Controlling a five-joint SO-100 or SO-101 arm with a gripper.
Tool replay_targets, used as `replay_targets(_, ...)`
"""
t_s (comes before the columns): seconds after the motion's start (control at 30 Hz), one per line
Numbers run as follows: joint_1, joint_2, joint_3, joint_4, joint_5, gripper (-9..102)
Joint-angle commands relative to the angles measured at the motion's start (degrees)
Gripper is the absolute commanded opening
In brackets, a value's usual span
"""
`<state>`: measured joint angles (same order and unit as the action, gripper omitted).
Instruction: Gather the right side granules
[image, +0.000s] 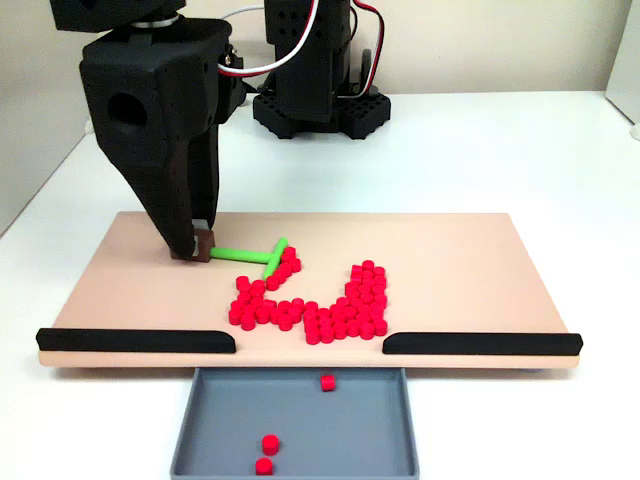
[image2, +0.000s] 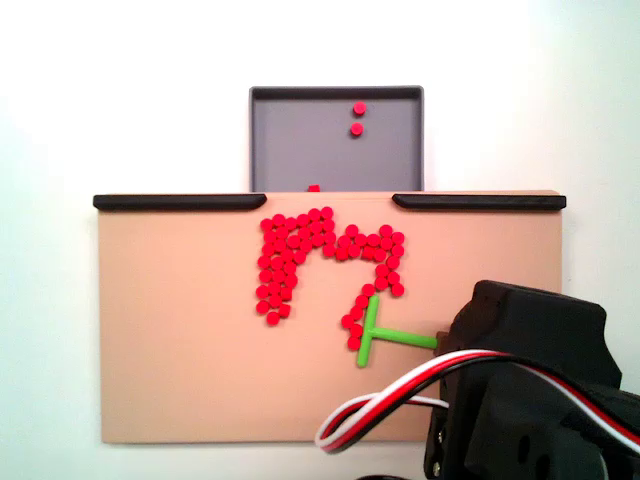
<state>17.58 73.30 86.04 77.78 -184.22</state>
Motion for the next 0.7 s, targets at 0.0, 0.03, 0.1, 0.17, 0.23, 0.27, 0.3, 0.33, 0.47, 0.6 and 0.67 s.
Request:
replay_targets(0.0, -0.97, 0.09, -1.05, 0.09, -18.46, 0)
replay_targets(0.03, -1.14, 0.09, -1.05, 0.09, -17.93, 0)
replay_targets(0.1, -1.58, 0.18, -1.05, 0.09, -16.96, 0)
replay_targets(0.17, -2.11, 0.18, -1.05, 0.09, -15.91, 0)
replay_targets(0.23, -2.64, 0.26, -1.05, 0.09, -14.59, 0)
replay_targets(0.27, -2.90, 0.26, -1.05, 0.09, -13.89, 0)
replay_targets(0.3, -3.25, 0.26, -1.05, 0.09, -13.27, 0)
replay_targets(0.33, -3.43, 0.26, -1.05, 0.09, -12.74, 0)
replay_targets(0.47, -4.04, 0.35, -1.05, 0.09, -11.43, 0)
replay_targets(0.6, -4.04, 0.44, -1.05, 0.09, -11.43, 0)
replay_targets(0.67, -3.87, 0.53, -1.05, 0.09, -11.43, 0)
